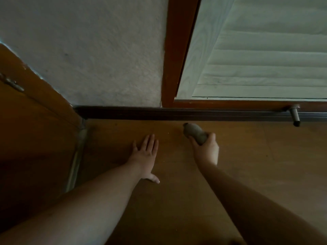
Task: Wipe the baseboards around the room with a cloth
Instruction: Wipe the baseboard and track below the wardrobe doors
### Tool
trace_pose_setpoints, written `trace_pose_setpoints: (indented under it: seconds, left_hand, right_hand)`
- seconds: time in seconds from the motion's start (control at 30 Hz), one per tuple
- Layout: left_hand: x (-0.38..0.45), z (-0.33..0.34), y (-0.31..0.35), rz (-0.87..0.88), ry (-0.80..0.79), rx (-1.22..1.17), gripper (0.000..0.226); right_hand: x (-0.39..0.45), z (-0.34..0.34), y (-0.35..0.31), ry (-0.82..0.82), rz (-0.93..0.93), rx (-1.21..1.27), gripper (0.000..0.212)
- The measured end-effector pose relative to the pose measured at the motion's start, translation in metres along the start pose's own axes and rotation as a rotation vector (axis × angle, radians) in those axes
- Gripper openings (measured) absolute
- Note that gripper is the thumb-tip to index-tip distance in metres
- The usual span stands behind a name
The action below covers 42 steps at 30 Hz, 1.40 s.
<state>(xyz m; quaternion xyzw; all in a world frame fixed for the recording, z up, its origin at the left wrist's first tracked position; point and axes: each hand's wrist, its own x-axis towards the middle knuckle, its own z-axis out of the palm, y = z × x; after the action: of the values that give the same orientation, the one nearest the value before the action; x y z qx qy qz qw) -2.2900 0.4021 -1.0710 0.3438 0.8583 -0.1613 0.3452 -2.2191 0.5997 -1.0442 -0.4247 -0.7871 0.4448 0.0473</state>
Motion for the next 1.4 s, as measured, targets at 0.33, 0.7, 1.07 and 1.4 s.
trace_pose_setpoints:
  seconds: [0.33,0.7,1.07,1.4]
  left_hand:
    - [-0.001,0.000,0.004,-0.001,0.002,0.010,0.149]
    - [0.001,-0.004,0.004,0.004,-0.083,0.014,0.148]
    - [0.002,-0.005,0.005,0.004,-0.104,0.040,0.147]
    - [0.003,-0.007,0.003,-0.005,-0.135,0.086,0.144]
  right_hand:
    - [0.018,0.068,-0.030,-0.245,-0.227,-0.108,0.047]
    - [0.081,-0.021,0.012,-0.104,-0.076,-0.161,0.049]
    - [0.090,-0.066,0.046,0.175,0.082,-0.017,0.038]
    - [0.050,-0.065,0.057,0.113,-0.019,-0.023,0.055]
